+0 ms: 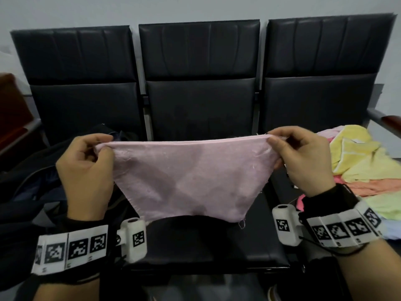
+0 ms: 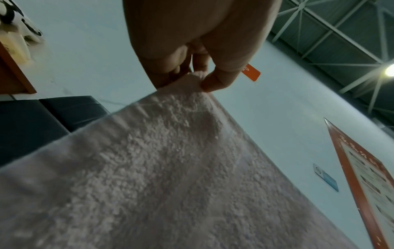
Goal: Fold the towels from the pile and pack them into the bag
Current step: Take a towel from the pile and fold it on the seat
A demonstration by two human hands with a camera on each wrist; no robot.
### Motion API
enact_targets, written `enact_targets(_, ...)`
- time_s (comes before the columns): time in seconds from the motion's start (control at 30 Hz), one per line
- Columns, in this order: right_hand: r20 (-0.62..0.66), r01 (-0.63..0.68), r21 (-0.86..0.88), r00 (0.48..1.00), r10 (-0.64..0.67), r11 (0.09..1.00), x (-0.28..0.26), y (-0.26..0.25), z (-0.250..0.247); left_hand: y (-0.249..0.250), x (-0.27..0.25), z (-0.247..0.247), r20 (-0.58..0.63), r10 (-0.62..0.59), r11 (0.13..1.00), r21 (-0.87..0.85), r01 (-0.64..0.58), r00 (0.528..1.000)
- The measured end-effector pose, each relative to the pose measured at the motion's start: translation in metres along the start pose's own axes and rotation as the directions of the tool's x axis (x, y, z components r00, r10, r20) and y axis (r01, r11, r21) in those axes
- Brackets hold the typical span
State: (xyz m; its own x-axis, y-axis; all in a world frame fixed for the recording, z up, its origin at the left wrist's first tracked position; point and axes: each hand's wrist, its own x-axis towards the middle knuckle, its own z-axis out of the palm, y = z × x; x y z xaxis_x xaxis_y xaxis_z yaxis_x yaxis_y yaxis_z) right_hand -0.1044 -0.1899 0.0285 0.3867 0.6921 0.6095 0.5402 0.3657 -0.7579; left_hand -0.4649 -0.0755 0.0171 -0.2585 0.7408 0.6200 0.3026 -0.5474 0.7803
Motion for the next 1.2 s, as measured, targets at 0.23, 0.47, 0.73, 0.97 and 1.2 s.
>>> enact_targets(0.23, 0.018, -0.077, 0.089, 0.997, 0.076, 0.993, 0.024, 0.010, 0.009, -0.011, 0.014, 0.022, 0.080, -0.095, 0.995, 0.002, 0.095, 0.992)
enact_targets(0.47, 0.006, -0.124, -0.110, 0.992, 0.126, 0.986, 0.057, 0.033, 0.037, -0.033, 0.046, 0.056, 0.180, -0.197, 0.979, 0.094, 0.182, 0.964)
enact_targets(0.73, -0.054, -0.023, 0.037, 0.998, 0.025, 0.999, 0.048, 0.006, 0.019, -0.022, 0.047, 0.038, 0.158, -0.023, 0.998, -0.061, 0.033, 0.987)
enact_targets(0.97, 0.159, -0.250, -0.007, 0.955, 0.248, 0.968, -0.051, 0.063, 0.016, -0.077, -0.027, 0.018, 0.334, -0.272, 0.958, 0.006, 0.287, 0.903)
enact_targets(1.2, 0.303, -0.463, -0.010, 0.843, 0.444, 0.886, -0.113, 0.109, 0.009, -0.119, -0.083, -0.003, 0.548, -0.510, 0.857, 0.255, 0.448, 0.663)
